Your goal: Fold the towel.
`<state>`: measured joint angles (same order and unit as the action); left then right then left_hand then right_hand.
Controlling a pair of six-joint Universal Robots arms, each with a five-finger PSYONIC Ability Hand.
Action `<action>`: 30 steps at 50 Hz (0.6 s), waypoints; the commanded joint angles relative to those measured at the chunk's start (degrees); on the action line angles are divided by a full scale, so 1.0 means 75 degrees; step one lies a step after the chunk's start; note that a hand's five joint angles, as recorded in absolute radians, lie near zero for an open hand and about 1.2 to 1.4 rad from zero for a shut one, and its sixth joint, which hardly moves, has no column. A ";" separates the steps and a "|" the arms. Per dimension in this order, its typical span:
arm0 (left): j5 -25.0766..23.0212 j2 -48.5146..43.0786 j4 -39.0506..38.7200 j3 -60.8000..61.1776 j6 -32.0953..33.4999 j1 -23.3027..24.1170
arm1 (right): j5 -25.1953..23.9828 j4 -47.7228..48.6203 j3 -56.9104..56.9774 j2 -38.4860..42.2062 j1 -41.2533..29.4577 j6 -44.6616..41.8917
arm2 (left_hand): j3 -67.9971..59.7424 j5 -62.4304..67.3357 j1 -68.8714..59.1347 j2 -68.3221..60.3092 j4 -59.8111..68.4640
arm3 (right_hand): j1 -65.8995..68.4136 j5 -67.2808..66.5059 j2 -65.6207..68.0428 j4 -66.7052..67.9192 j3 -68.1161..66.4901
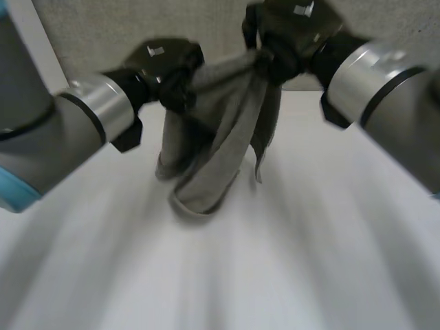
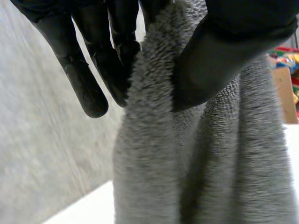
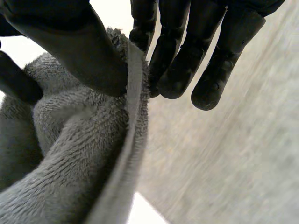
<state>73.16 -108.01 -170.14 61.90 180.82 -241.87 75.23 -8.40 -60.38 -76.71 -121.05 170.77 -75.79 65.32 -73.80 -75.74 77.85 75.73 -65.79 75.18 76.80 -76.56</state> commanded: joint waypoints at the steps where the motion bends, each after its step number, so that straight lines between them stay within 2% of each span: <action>1: 0.0078 0.0432 -0.0096 0.0055 -0.0379 -0.0142 | -0.0012 -0.0590 0.0364 -0.0308 -0.0032 -0.0949 | -0.0561 0.0625 -0.0827 -0.0567 0.0287 | 0.0569 -0.0561 0.0643 0.0427 -0.0458; 7: 0.0078 0.0011 -0.0119 0.0395 -0.0285 -0.0306 | -0.0012 -0.0930 0.0457 0.0513 -0.0126 -0.1664 | -0.0561 0.0625 -0.0827 -0.0567 0.0287 | 0.0569 -0.0561 0.0643 0.0427 -0.0458; 12: 0.0078 -0.1091 -0.0119 0.0231 -0.0250 -0.0353 | 0.0059 -0.0895 0.0774 0.1520 -0.0138 -0.2133 | -0.0561 0.0625 -0.0827 -0.0567 0.0287 | 0.0569 -0.0561 0.0643 0.0427 -0.0458; 14: 0.0089 -0.1756 -0.0282 -0.0258 -0.0168 -0.0481 | 0.0117 -0.0837 0.1286 0.2267 -0.0173 -0.2366 | -0.0561 0.0625 -0.0827 -0.0567 0.0287 | 0.0569 -0.0561 0.0643 0.0427 -0.0458; 17: 0.0125 -0.2226 -0.0586 -0.1100 -0.0086 -0.0633 | 0.0129 -0.0754 0.1758 0.2634 -0.0208 -0.2485 | -0.0561 0.0625 -0.0827 -0.0567 0.0287 | 0.0569 -0.0561 0.0643 0.0427 -0.0458; 19: 0.0194 -0.2355 -0.0773 -0.1604 -0.0086 -0.0692 | 0.0234 -0.0463 0.2947 0.3252 -0.0290 -0.2613 | -0.0561 0.0625 -0.0827 -0.0567 0.0287 | 0.0569 -0.0561 0.0643 0.0427 -0.0458; 23: 0.0664 -0.2380 -0.1408 -0.2675 -0.0097 -0.0763 | 0.0328 0.0113 0.4184 0.3454 -0.0290 -0.2543 | -0.0561 0.0625 -0.0827 -0.0567 0.0287 | 0.0569 -0.0561 0.0643 0.0427 -0.0458; 25: 0.1200 -0.2171 -0.2201 -0.3352 -0.0167 -0.0833 | 0.0351 0.0894 0.5012 0.3396 -0.0279 -0.2415 | -0.0561 0.0625 -0.0827 -0.0567 0.0287 | 0.0569 -0.0561 0.0643 0.0427 -0.0458; 28: 0.1379 -0.1935 -0.2568 -0.3495 -0.0191 -0.0857 | 0.0375 0.1179 0.5262 0.3325 -0.0267 -0.2227 | -0.0561 0.0625 -0.0827 -0.0567 0.0287 | 0.0569 -0.0561 0.0643 0.0427 -0.0458; 30: 0.1461 -0.1433 -0.3070 -0.3321 -0.0179 -0.0880 | 0.0340 0.1366 0.5298 0.2917 -0.0197 -0.1609 | -0.0561 0.0625 -0.0827 -0.0567 0.0287 | 0.0569 -0.0561 0.0643 0.0427 -0.0458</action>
<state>80.92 -124.57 -185.38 38.49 179.78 -248.04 77.85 -3.07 -24.48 -50.99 -123.16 152.80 -76.81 65.56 -73.81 -76.48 77.94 75.69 -66.40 76.54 76.89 -76.59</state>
